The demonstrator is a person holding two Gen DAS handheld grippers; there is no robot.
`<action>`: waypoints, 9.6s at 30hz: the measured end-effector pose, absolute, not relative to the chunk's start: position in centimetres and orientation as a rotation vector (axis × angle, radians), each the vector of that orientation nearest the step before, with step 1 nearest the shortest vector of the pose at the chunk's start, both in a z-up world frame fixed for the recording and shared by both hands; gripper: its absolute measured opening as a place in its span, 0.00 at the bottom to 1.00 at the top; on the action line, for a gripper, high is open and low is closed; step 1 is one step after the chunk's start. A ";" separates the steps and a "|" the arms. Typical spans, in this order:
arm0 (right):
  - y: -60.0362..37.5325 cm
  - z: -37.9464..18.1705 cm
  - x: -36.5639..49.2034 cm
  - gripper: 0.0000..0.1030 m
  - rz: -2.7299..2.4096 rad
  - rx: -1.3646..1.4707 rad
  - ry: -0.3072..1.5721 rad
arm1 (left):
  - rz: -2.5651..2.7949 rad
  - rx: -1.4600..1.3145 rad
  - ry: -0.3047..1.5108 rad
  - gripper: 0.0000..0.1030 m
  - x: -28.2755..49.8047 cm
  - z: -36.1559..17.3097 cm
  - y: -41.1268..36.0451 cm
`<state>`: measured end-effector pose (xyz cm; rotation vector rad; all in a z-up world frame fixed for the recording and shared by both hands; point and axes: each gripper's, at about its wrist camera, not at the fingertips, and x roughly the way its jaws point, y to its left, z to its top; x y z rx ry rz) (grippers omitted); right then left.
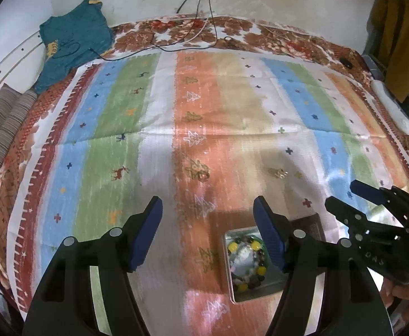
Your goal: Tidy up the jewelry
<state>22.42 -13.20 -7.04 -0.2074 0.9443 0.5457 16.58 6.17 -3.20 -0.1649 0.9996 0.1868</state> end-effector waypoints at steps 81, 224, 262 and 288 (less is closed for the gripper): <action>-8.3 -17.3 34.2 0.12 0.457 -0.315 1.190 | 0.188 -0.057 1.293 0.18 28.4 -16.5 9.2; -14.3 -6.1 16.5 0.49 0.624 -0.272 0.944 | 0.014 -0.184 0.934 0.42 9.0 -0.5 2.1; -18.9 -3.6 9.5 0.90 0.675 -0.248 0.785 | -0.018 -0.104 0.787 0.94 1.3 0.1 0.5; -20.0 -2.3 7.3 0.95 0.691 -0.219 0.716 | -0.021 -0.069 0.755 0.94 0.3 0.3 -0.2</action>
